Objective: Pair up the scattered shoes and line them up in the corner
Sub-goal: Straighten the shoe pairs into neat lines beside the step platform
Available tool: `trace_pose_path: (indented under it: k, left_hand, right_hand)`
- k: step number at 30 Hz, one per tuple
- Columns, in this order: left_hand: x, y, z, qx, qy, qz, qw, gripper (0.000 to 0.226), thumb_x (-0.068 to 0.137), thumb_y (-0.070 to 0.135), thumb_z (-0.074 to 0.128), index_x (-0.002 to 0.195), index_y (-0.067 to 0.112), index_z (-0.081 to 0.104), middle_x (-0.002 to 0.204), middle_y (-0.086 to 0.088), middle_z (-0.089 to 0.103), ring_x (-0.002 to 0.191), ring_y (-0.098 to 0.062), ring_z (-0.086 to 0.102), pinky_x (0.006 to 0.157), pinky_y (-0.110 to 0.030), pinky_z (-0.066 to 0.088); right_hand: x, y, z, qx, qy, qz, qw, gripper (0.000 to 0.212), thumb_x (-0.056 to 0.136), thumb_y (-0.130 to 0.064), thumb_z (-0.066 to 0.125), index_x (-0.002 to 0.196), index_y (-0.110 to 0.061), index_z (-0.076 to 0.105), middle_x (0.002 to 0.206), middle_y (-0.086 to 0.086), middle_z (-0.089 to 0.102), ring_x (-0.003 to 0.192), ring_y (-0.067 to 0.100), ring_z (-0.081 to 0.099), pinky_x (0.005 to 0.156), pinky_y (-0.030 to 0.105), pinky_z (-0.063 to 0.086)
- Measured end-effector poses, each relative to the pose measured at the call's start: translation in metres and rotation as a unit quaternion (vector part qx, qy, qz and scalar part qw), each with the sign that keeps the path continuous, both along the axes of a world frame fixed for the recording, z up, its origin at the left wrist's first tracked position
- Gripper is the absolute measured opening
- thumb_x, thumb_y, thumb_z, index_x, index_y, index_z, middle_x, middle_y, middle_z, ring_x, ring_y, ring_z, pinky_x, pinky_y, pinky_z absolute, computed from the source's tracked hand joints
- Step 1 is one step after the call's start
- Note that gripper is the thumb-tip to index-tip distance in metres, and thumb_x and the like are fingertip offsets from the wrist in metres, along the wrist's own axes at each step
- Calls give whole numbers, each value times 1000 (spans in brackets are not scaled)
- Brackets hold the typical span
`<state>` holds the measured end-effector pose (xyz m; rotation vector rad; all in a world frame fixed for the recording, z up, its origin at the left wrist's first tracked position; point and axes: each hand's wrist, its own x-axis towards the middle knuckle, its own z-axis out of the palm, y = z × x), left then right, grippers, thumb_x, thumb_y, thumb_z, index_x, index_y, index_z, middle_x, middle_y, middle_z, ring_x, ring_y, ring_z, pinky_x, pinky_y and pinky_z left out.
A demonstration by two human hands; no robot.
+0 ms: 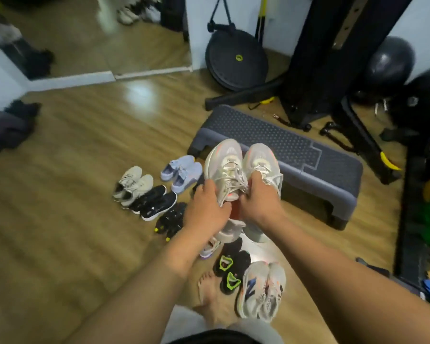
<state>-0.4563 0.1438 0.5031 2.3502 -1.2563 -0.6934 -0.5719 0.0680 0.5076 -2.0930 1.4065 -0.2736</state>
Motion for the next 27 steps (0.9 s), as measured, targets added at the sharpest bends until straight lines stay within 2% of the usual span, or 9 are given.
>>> trace_pose_path:
  k: [3, 6, 8, 12, 15, 17, 21, 24, 27]
  left_hand:
    - [40, 49, 19, -33, -62, 95, 993, 47, 85, 20, 55, 128, 9, 39, 125, -16, 55, 110, -41, 55, 87, -47, 46]
    - [77, 110, 36, -69, -91, 202, 973, 41, 86, 15, 53, 125, 10, 42, 120, -18, 59, 107, -44, 55, 86, -49, 46]
    - [104, 151, 48, -94, -107, 259, 955, 33, 87, 15, 53, 119, 11, 45, 115, -17, 61, 105, -43, 56, 84, -48, 47]
    - [162, 223, 66, -108, -121, 326, 931, 23, 87, 11, 51, 110, 15, 49, 108, -15, 65, 100, -41, 59, 80, -45, 46]
    - [206, 274, 69, -93, -117, 369, 917, 21, 87, 11, 50, 107, 18, 50, 103, -16, 65, 98, -40, 58, 79, -42, 44]
    - [239, 305, 69, -89, -103, 396, 908, 16, 88, 13, 52, 103, 17, 51, 100, -15, 65, 97, -39, 58, 77, -40, 43]
    - [316, 368, 60, -81, -83, 422, 899, 11, 87, 17, 52, 98, 18, 52, 98, -12, 66, 94, -38, 60, 70, -36, 43]
    - [369, 413, 55, -82, -48, 450, 888, 17, 86, 15, 50, 102, 18, 55, 101, -13, 66, 97, -37, 60, 76, -39, 49]
    - [417, 452, 52, -87, -25, 466, 880, 26, 83, 17, 56, 109, 22, 55, 108, -8, 67, 103, -34, 59, 79, -35, 48]
  right_hand:
    - [56, 40, 26, -25, -48, 92, 994, 28, 92, -27, 52, 115, -17, 40, 88, -1, 53, 80, 21, 51, 68, 34, 40]
    - [102, 90, 44, -29, -93, 214, 972, 31, 94, -28, 52, 119, -18, 38, 97, 3, 58, 87, 25, 58, 70, 36, 43]
    - [127, 127, 51, -26, -94, 301, 949, 47, 93, -24, 53, 136, -20, 32, 106, 9, 61, 94, 28, 60, 76, 40, 48]
    - [176, 193, 58, 16, -104, 419, 902, 79, 88, -15, 56, 153, -28, 12, 74, 1, 55, 68, 19, 55, 62, 35, 41]
    - [216, 238, 60, -13, -80, 483, 872, 87, 84, -7, 54, 153, -32, 7, 79, -2, 49, 71, 19, 50, 61, 34, 37]
    - [247, 268, 59, -48, -77, 522, 848, 84, 82, -6, 53, 152, -33, 13, 90, 4, 51, 80, 25, 52, 64, 37, 41]
    - [327, 326, 45, -118, -55, 551, 824, 45, 84, -17, 60, 128, -26, 56, 98, 10, 56, 91, 33, 55, 63, 33, 36]
    - [392, 368, 45, -139, -31, 566, 812, 28, 92, -25, 56, 119, -29, 62, 95, 7, 56, 89, 31, 56, 64, 32, 32]
    - [448, 402, 51, -152, 5, 584, 798, 31, 88, -17, 56, 116, -29, 62, 91, 4, 49, 89, 30, 55, 67, 31, 34]
